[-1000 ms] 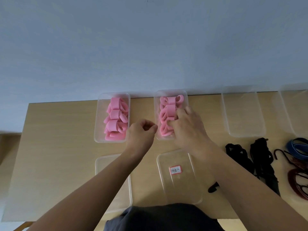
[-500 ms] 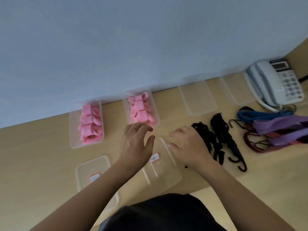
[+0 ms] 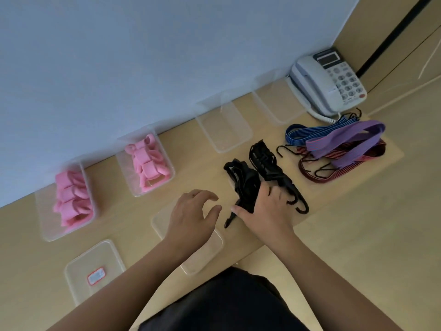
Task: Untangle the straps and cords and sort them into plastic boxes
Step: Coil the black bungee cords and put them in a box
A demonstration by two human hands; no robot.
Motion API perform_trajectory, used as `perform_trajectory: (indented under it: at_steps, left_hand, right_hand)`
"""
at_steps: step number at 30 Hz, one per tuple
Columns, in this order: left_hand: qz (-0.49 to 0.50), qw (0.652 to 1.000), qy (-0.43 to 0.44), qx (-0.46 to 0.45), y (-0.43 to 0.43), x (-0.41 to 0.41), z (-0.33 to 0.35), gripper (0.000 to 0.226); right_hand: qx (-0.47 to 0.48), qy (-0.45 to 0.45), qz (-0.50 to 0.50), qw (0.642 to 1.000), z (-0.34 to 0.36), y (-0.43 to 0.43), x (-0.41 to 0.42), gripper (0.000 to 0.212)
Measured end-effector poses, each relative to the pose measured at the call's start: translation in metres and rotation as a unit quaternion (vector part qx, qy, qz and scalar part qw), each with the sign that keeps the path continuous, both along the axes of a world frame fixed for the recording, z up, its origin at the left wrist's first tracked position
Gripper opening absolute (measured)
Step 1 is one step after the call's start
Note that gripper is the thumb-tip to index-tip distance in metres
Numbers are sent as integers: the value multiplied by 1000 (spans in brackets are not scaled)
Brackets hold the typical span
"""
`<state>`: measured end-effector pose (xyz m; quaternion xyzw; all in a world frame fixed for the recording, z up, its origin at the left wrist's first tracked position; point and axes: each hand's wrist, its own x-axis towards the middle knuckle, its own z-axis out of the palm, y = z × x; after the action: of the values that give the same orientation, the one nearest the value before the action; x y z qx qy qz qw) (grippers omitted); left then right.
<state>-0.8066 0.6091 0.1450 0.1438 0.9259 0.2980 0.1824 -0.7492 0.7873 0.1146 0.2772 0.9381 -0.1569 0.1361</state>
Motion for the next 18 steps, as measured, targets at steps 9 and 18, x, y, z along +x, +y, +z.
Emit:
perform_trajectory:
  at_steps: [9,18]
  left_hand:
    - [53,998,-3,18,-7,14,23,18]
    - [101,987,1,127,-33,68,70,40]
  right_hand:
    - [-168,182,-50,967,7,4,3,43]
    - [-410,293,-51,862,93,-8,51,27]
